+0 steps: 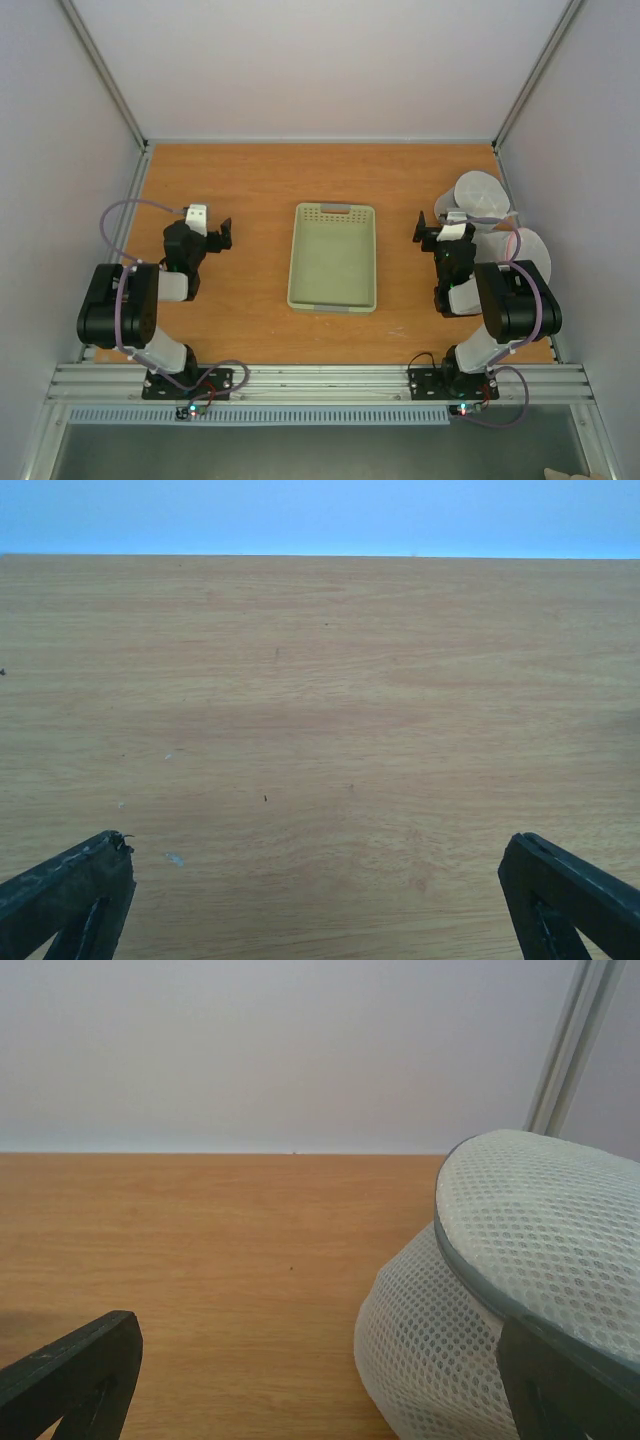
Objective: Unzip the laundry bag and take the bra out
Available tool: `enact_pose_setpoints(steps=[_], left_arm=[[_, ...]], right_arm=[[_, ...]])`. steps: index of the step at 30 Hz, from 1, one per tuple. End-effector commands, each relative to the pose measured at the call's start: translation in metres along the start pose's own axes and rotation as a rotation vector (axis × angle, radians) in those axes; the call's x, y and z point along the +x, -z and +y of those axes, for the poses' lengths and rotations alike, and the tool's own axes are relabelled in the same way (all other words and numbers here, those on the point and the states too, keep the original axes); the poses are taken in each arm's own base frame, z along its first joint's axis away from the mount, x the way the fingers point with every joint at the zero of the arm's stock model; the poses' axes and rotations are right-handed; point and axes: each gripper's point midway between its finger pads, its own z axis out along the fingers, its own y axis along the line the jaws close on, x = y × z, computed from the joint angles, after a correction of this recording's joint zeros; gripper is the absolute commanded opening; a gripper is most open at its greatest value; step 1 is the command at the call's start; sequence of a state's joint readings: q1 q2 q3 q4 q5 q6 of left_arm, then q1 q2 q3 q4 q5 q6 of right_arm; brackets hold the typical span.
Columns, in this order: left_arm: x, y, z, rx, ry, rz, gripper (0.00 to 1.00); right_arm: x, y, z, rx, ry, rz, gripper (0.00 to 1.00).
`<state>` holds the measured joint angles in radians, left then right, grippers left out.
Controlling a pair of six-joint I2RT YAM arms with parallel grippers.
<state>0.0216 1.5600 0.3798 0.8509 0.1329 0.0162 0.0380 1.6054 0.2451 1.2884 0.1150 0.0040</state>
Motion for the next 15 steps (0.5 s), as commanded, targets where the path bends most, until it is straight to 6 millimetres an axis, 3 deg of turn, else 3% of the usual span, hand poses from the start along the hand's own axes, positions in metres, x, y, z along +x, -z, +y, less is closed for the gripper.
enact_pose_setpoints(steps=[1, 8, 12, 13, 14, 15], left_arm=[[-0.023, -0.001, -0.001, 0.006, -0.034, -0.091, 0.99], [-0.022, -0.001, -0.001, 0.007, -0.033, -0.086, 0.99], [-0.039, -0.003, -0.001, 0.033, -0.025, -0.067, 0.99], [-0.034, -0.009, 0.002, 0.031, 0.004, 0.021, 0.99], [-0.056, -0.017, 0.009, 0.026, 0.022, 0.042, 0.99], [-0.05, -0.019, 0.013, 0.029, 0.052, 0.155, 0.99]], right_arm=[[-0.016, 0.0, -0.002, 0.003, 0.002, -0.057, 0.98], [-0.028, -0.004, -0.006, 0.031, 0.001, -0.03, 0.98], [-0.07, -0.006, -0.004, 0.021, 0.002, -0.046, 0.98], [-0.085, -0.007, -0.003, 0.02, 0.003, -0.054, 0.98], [-0.104, -0.009, -0.004, 0.022, 0.002, -0.055, 0.99], [-0.119, -0.012, -0.003, 0.023, 0.003, -0.044, 0.99]])
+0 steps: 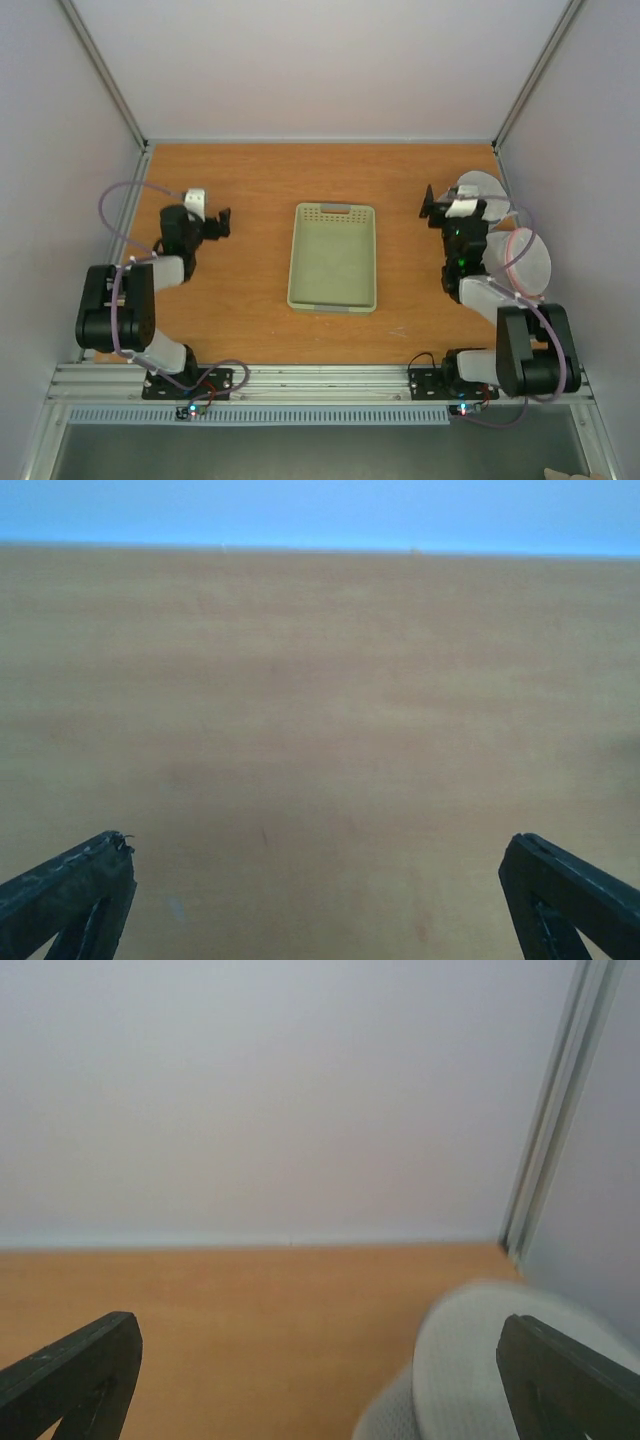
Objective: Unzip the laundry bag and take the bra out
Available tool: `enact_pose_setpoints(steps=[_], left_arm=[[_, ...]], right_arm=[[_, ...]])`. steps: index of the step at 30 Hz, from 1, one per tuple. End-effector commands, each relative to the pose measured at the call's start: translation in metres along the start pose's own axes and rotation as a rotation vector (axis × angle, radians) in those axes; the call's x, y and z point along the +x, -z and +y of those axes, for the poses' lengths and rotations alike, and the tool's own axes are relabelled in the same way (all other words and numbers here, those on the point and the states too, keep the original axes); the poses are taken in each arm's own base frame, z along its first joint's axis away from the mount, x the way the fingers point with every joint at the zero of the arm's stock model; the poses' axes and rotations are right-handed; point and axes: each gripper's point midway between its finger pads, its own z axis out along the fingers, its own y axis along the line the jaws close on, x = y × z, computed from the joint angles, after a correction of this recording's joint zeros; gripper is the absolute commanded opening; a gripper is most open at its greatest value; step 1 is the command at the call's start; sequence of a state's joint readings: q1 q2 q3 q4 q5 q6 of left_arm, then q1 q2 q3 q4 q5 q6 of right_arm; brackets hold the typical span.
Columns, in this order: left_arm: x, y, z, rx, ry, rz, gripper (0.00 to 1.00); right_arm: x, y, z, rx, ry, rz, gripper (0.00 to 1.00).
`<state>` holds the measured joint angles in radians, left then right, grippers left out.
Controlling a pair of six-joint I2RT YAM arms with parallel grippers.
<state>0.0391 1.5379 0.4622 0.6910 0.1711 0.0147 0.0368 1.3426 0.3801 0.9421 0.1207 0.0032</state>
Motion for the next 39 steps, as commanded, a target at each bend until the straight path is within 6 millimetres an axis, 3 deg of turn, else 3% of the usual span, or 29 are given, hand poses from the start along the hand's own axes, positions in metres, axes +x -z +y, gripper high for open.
enact_pose_setpoints(steps=[1, 3, 5, 8, 9, 10, 14, 21, 25, 28, 30, 34, 38, 39], left_arm=[[-0.055, -0.012, 0.012, 0.022, 0.054, 0.156, 0.99], [-0.072, -0.01, 0.013, 0.044, 0.058, 0.259, 0.99], [-0.094, -0.003, 0.011, 0.063, 0.04, 0.326, 0.99], [-0.124, 0.016, 0.003, 0.102, 0.003, 0.42, 0.99], [-0.134, 0.024, 0.0, 0.117, -0.005, 0.448, 0.99], [-0.143, 0.032, -0.004, 0.135, -0.003, 0.472, 0.99], [-0.174, 0.063, -0.027, 0.243, -0.025, 0.478, 0.99], [-0.183, 0.083, -0.049, 0.33, -0.015, 0.344, 0.99], [-0.179, 0.082, -0.05, 0.336, -0.004, 0.344, 0.99], [-0.176, 0.079, -0.048, 0.328, 0.005, 0.366, 0.99], [-0.175, 0.078, -0.048, 0.328, 0.009, 0.371, 0.99], [-0.174, 0.078, -0.053, 0.36, 0.021, 0.368, 0.99], [-0.175, 0.077, -0.058, 0.387, 0.05, 0.369, 0.99], [-0.175, 0.077, -0.059, 0.393, 0.054, 0.369, 0.99]], right_arm=[[-0.064, -0.013, -0.002, 0.015, 0.014, 0.026, 0.99], [-0.082, -0.027, -0.002, 0.025, 0.051, 0.103, 0.98], [-0.079, -0.047, -0.008, 0.067, 0.108, 0.266, 0.98], [-0.048, -0.066, -0.044, 0.259, 0.162, 0.574, 0.98], [-0.053, -0.068, -0.065, 0.331, 0.158, 0.615, 0.98], [-0.043, -0.067, -0.077, 0.374, 0.181, 0.673, 0.99], [-0.022, -0.072, -0.085, 0.392, 0.241, 0.763, 0.99], [0.013, -0.091, -0.064, 0.331, 0.295, 0.859, 0.99], [0.039, -0.092, -0.063, 0.38, 0.378, 0.922, 0.98], [0.056, -0.089, -0.083, 0.5, 0.473, 0.977, 0.97], [0.059, -0.086, -0.093, 0.562, 0.521, 0.997, 0.88], [0.056, -0.084, -0.097, 0.596, 0.543, 0.992, 0.6], [0.041, -0.086, -0.092, 0.594, 0.556, 0.959, 0.08], [0.034, -0.086, -0.087, 0.587, 0.563, 0.94, 0.02]])
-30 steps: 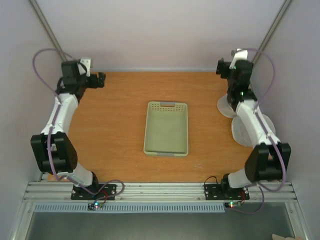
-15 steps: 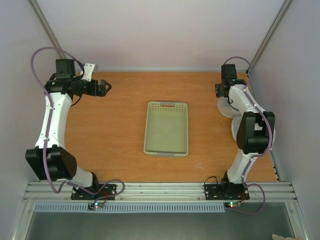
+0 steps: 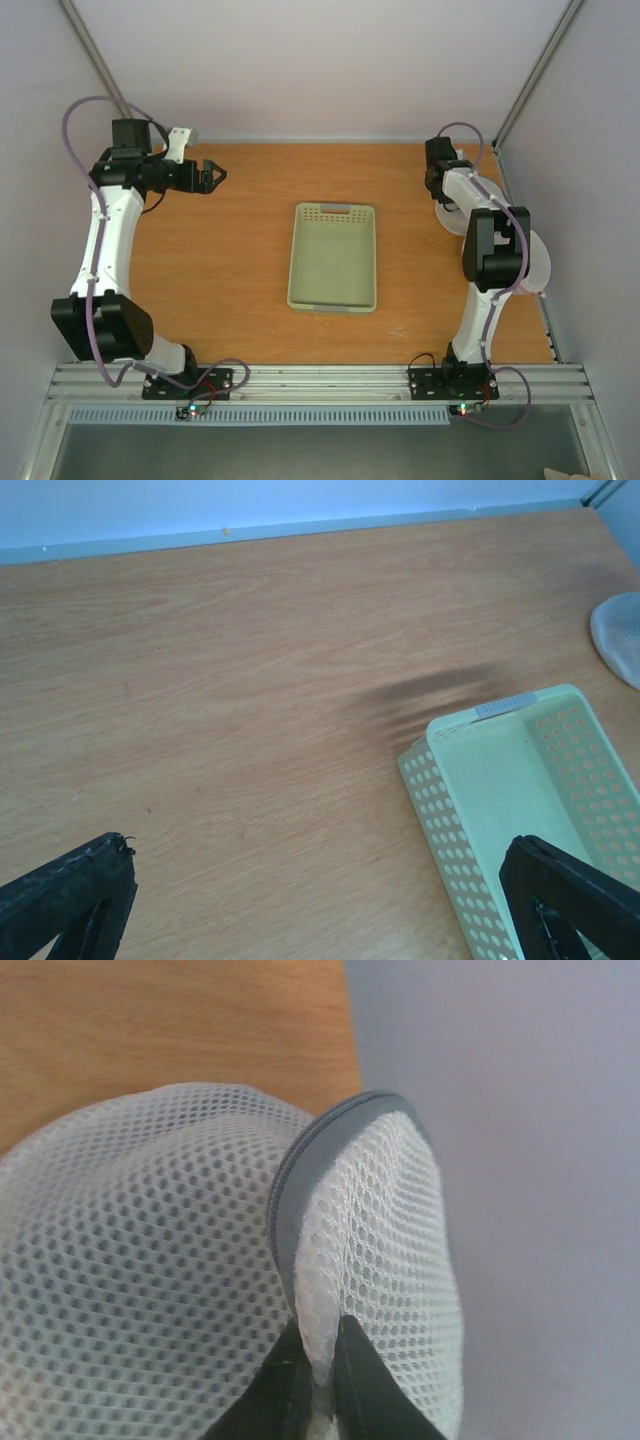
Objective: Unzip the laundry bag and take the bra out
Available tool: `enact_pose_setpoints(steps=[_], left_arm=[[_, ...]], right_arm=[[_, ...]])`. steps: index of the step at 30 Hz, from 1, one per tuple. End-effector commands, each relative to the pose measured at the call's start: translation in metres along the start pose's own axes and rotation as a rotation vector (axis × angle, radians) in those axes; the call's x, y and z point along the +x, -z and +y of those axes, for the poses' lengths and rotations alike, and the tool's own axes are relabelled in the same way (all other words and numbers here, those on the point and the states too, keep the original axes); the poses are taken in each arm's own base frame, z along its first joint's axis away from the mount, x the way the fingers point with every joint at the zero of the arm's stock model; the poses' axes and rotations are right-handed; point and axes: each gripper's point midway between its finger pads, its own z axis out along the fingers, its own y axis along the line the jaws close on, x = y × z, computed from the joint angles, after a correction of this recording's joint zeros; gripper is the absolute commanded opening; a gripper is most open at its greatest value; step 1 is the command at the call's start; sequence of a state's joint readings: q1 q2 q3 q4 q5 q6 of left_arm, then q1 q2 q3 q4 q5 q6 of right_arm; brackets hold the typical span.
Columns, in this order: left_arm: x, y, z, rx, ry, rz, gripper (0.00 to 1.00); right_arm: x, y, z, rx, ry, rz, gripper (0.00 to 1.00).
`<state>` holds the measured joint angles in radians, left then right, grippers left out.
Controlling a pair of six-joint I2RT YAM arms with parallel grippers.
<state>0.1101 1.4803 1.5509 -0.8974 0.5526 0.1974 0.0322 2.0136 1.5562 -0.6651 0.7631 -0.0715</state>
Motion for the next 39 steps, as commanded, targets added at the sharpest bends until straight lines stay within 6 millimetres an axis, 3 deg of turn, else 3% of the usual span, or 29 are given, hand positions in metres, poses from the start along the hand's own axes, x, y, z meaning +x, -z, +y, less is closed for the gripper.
enact_pose_setpoints(steps=[1, 3, 7, 11, 14, 17, 19, 24, 26, 29, 35, 39], left_arm=[[-0.004, -0.003, -0.008, 0.062, 0.035, -0.009, 0.99], [-0.004, -0.002, -0.011, 0.074, 0.049, -0.002, 0.99], [-0.005, 0.003, -0.016, 0.093, 0.066, 0.012, 0.99], [-0.007, 0.01, -0.026, 0.123, 0.055, -0.001, 0.99], [-0.01, 0.016, -0.036, 0.17, 0.068, -0.004, 0.99], [-0.016, 0.024, -0.046, 0.206, 0.079, -0.019, 0.99], [-0.021, 0.029, -0.051, 0.216, 0.073, -0.036, 0.99], [-0.025, 0.048, -0.073, 0.297, 0.024, -0.052, 0.99], [-0.021, 0.056, -0.086, 0.353, -0.015, -0.049, 0.99], [-0.017, 0.063, -0.099, 0.409, -0.053, -0.043, 0.98], [-0.036, 0.075, -0.111, 0.428, 0.017, -0.082, 0.9], [-0.035, 0.059, -0.127, 0.456, 0.187, -0.001, 0.83]], right_arm=[[-0.026, 0.039, -0.025, 0.056, -0.026, -0.104, 0.01], [-0.042, 0.066, -0.025, 0.042, -0.018, -0.182, 0.01], [-0.078, 0.131, -0.046, -0.027, -0.083, -0.365, 0.01], [-0.108, 0.204, -0.061, -0.242, -0.123, -0.584, 0.01], [-0.117, 0.264, -0.064, -0.386, -0.084, -0.772, 0.01], [-0.111, 0.328, -0.05, -0.501, 0.036, -0.968, 0.01], [-0.098, 0.376, -0.029, -0.602, 0.149, -1.125, 0.01], [-0.033, 0.463, 0.006, -0.941, 0.41, -1.519, 0.01], [-0.013, 0.481, 0.01, -0.964, 0.474, -1.651, 0.01], [-0.008, 0.499, 0.011, -0.837, 0.401, -1.737, 0.01], [0.012, 0.507, 0.044, -0.448, 0.41, -1.752, 0.01], [0.026, 0.517, 0.065, -0.389, 0.433, -1.789, 0.01]])
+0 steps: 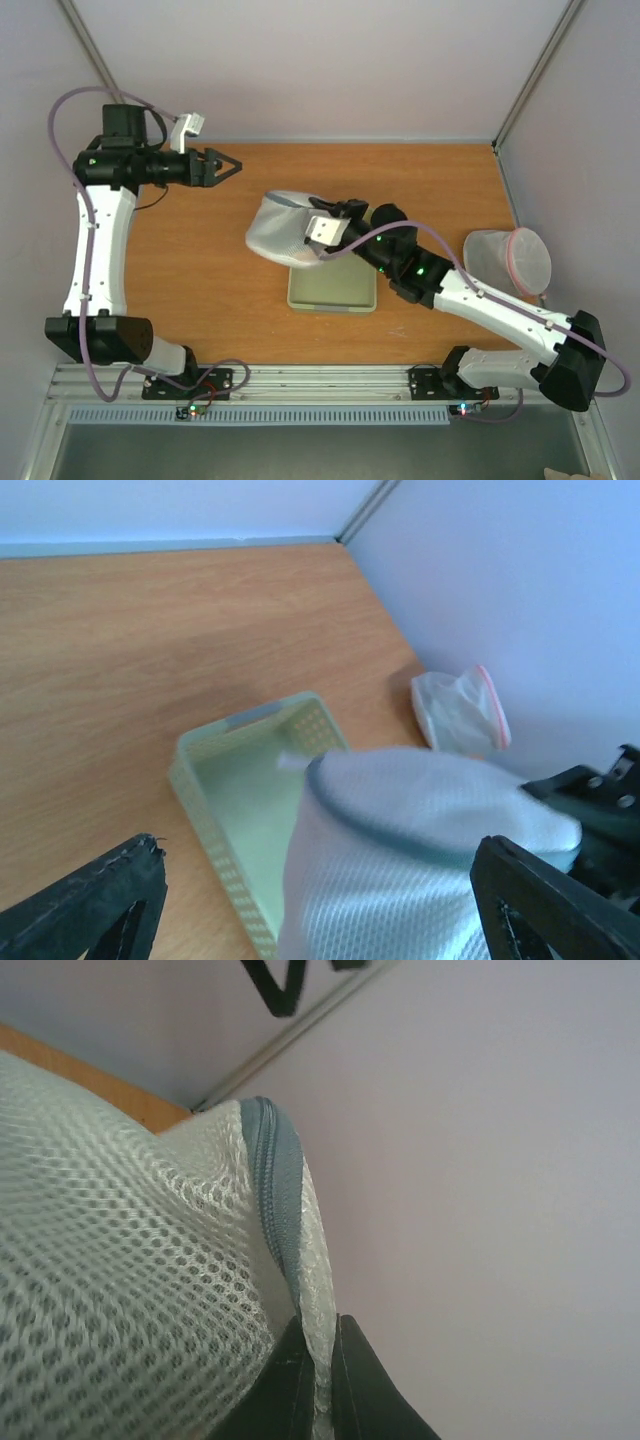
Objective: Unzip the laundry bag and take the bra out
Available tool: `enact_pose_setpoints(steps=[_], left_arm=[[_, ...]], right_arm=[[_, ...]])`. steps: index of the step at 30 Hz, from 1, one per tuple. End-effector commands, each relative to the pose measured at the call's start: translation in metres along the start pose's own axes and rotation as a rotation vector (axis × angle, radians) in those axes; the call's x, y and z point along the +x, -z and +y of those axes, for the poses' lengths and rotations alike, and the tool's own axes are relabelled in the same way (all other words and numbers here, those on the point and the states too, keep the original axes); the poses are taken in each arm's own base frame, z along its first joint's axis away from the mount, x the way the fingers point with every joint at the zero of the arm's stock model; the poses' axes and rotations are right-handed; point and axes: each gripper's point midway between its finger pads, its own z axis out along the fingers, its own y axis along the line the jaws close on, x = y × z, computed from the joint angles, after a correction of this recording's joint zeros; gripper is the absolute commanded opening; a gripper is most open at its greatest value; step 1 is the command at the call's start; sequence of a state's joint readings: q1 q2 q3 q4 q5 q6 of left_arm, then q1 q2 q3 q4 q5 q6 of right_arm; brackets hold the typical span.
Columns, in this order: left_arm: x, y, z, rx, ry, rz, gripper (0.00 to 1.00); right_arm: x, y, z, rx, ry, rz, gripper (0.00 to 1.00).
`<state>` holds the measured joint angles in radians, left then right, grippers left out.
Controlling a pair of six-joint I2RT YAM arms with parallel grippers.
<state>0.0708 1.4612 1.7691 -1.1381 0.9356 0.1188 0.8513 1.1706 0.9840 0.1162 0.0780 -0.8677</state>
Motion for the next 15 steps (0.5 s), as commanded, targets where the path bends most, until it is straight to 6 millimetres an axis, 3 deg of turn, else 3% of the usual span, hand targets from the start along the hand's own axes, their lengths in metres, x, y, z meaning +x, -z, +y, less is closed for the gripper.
enact_pose_setpoints(steps=[1, 4, 7, 12, 15], left_arm=[[-0.002, -0.017, -0.022, 0.052, 0.163, 0.026, 0.83], [0.013, -0.039, -0.028, 0.103, 0.287, 0.099, 0.84], [0.022, -0.049, -0.024, 0.093, 0.357, 0.128, 0.86], [0.03, -0.05, -0.029, 0.102, 0.327, 0.138, 0.89], [0.035, -0.05, -0.02, 0.048, 0.299, 0.152, 0.91]], right_arm=[[-0.027, 0.004, -0.039, 0.275, 0.108, -0.024, 0.01], [-0.028, -0.01, -0.027, 0.267, 0.124, -0.004, 0.01], [-0.028, -0.021, -0.015, 0.264, 0.16, 0.012, 0.01], [-0.027, -0.034, -0.006, 0.251, 0.172, 0.023, 0.01], [-0.025, -0.04, -0.004, 0.248, 0.179, 0.041, 0.01]])
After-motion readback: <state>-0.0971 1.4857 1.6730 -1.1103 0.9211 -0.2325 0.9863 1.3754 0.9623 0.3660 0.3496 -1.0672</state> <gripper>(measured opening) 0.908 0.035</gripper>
